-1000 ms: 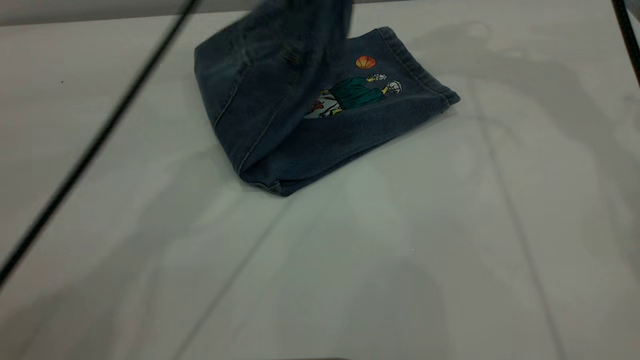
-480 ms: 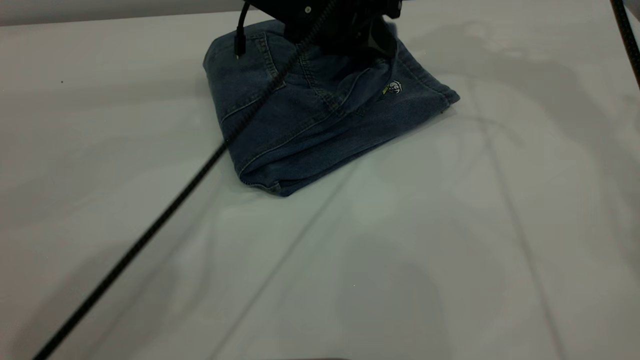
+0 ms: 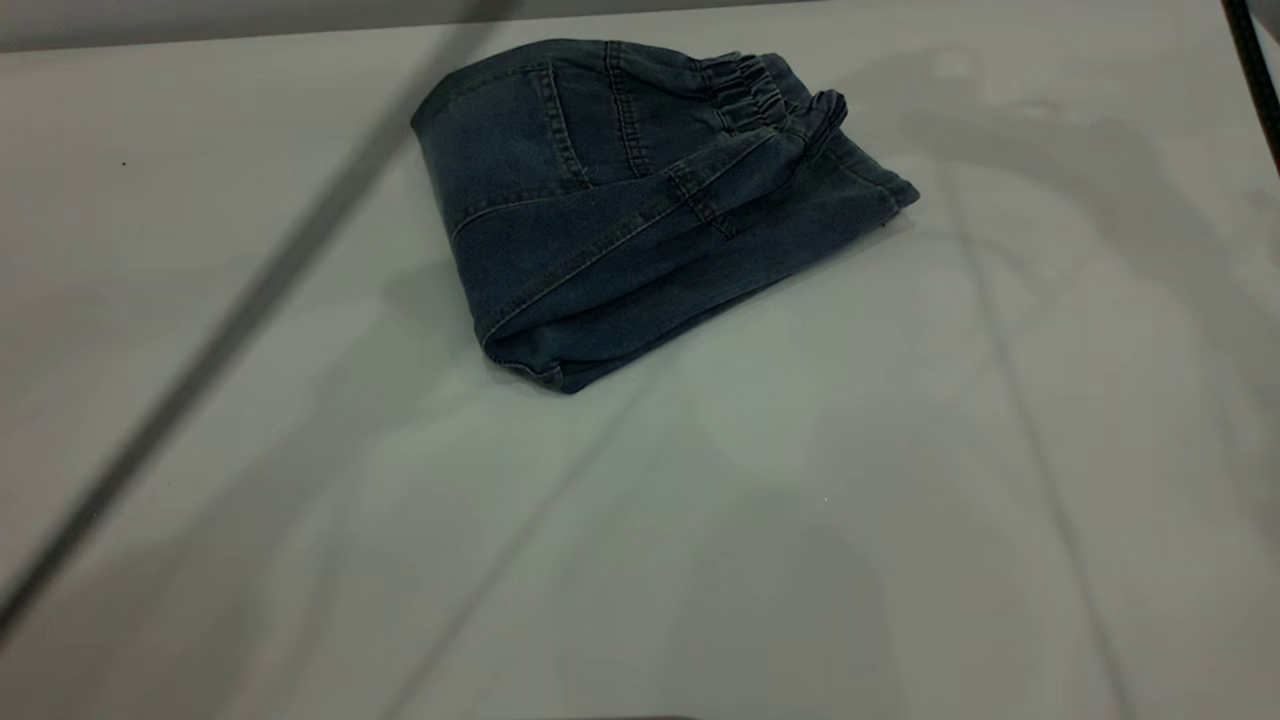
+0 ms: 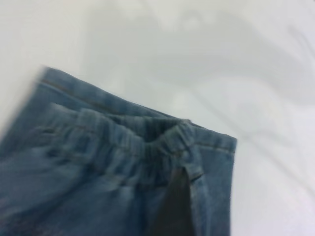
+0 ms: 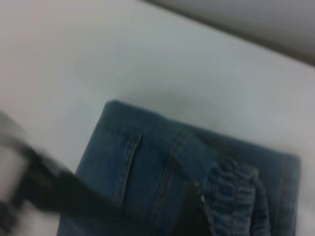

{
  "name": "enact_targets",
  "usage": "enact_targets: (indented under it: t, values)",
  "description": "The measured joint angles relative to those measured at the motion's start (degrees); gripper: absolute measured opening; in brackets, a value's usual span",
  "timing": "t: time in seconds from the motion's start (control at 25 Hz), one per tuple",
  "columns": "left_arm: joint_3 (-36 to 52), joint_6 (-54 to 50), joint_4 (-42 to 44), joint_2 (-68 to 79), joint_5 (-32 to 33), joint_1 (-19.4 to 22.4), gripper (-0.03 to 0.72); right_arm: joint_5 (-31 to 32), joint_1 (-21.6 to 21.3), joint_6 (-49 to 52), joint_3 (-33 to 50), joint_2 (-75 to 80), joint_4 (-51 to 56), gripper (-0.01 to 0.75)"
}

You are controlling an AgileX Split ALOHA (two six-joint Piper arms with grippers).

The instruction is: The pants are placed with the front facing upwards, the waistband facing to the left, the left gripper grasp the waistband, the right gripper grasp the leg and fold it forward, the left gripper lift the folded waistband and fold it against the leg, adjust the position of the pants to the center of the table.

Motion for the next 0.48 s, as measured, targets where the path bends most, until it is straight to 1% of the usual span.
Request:
enact_targets:
  t: [0.16, 0.28, 0.36, 0.48]
  values:
    - [0.0, -7.4, 8.7, -7.0, 4.8, 5.7, 0.589, 0.8, 1.4, 0.0, 0.0, 0.0, -0.5, 0.497]
    - [0.0, -11.5, 12.8, -11.4, 8.3, 9.5, 0.562, 1.0, 4.7, 1.1, 0.0, 0.0, -3.4, 0.497]
    - [0.0, -13.4, 13.3, -13.7, 9.4, 11.7, 0.559, 0.6, 8.7, 5.2, 0.0, 0.5, -9.8, 0.497]
    - [0.0, -14.9, 13.7, -16.6, 9.8, 13.5, 0.556, -0.6, 15.4, 14.6, 0.0, 2.4, -24.6, 0.497]
